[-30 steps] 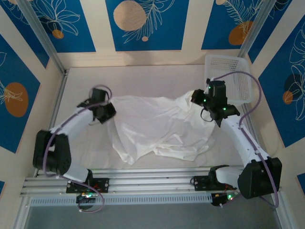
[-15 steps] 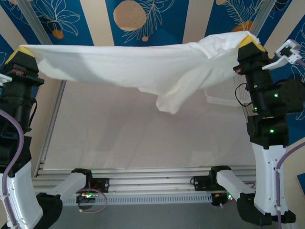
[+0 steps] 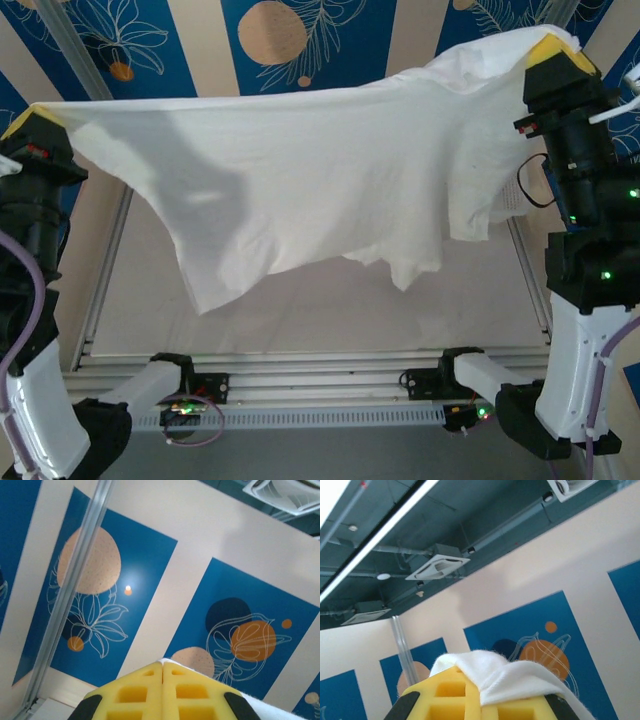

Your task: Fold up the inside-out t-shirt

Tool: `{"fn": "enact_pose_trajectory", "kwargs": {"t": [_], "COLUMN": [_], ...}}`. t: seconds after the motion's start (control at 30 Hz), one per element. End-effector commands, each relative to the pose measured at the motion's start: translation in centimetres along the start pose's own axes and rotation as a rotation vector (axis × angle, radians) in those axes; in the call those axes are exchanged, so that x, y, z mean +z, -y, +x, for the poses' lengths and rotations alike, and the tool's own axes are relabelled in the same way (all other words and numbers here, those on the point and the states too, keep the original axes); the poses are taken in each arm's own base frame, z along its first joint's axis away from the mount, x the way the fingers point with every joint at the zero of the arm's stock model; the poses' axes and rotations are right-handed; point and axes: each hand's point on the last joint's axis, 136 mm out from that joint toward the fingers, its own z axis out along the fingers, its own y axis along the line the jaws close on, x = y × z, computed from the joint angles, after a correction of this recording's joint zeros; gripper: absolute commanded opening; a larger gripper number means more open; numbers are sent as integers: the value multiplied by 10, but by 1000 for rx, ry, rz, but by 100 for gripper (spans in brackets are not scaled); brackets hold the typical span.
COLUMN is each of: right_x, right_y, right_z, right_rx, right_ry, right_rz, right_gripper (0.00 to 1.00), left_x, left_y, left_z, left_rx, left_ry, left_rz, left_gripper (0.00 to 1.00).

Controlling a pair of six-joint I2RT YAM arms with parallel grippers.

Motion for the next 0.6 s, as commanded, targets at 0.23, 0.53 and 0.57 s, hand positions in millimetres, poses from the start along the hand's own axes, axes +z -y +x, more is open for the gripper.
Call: {"fn": "enact_pose_trajectory", "kwargs": {"t": [0.23, 0.53, 0.57], "right_x": [31, 119, 124], "right_y": [17, 143, 160], "right_z": [21, 240, 272], "right_rx": [4, -31, -27], "right_ry": [-70, -568, -627], "right_rz": [17, 241, 264], "right_gripper": [0, 0, 0], "left_x": [28, 176, 192], "left_y": [-13, -65, -78], "left_z": [4, 182, 213], "left_rx": [71, 188, 177], "left_ry": [28, -339, -393], "left_rz": [-103, -297, -318], "left_gripper": [0, 0, 0]}}
